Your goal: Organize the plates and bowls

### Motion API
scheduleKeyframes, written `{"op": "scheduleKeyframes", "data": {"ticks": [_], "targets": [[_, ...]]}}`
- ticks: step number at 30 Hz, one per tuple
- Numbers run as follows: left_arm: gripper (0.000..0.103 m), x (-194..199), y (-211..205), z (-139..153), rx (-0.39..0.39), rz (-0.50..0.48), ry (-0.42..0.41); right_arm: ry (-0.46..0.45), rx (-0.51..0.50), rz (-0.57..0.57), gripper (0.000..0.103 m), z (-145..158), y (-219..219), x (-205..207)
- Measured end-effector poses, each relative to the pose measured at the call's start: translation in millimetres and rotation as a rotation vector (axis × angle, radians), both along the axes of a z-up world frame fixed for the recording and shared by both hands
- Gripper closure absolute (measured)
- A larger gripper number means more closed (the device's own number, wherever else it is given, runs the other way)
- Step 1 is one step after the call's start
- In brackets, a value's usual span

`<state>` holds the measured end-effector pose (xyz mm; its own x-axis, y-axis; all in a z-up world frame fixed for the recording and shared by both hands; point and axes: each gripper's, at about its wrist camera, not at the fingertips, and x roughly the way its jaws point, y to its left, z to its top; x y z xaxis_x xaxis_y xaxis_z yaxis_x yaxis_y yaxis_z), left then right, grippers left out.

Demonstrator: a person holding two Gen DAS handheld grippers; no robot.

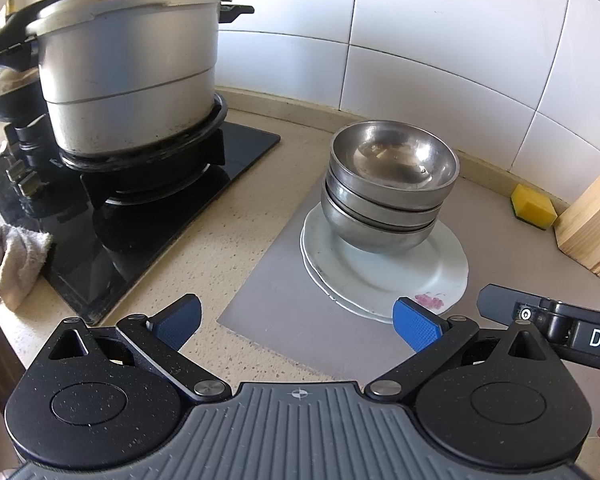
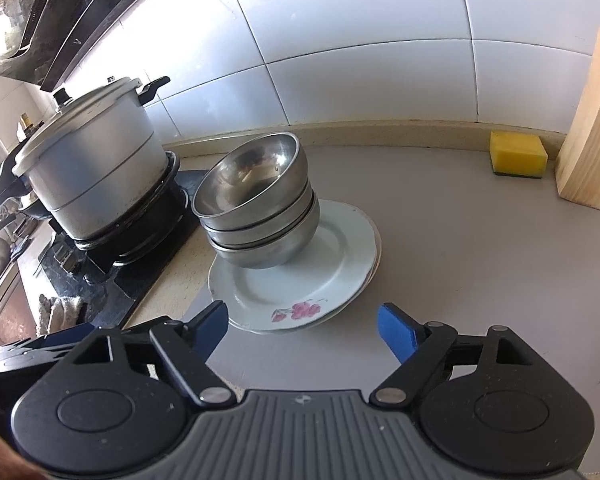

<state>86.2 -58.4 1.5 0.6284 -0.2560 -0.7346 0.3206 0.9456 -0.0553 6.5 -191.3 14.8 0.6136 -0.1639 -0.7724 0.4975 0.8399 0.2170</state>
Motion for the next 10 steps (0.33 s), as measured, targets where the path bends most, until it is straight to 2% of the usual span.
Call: {"op": "scheduleKeyframes", "data": {"ticks": [10], "targets": [[0.006,3.9,-3.3,-0.1,-0.001,-0.006,0.001,0.004,0.0,-0.012,0.04,-0.6,-0.8,0.6]]}}
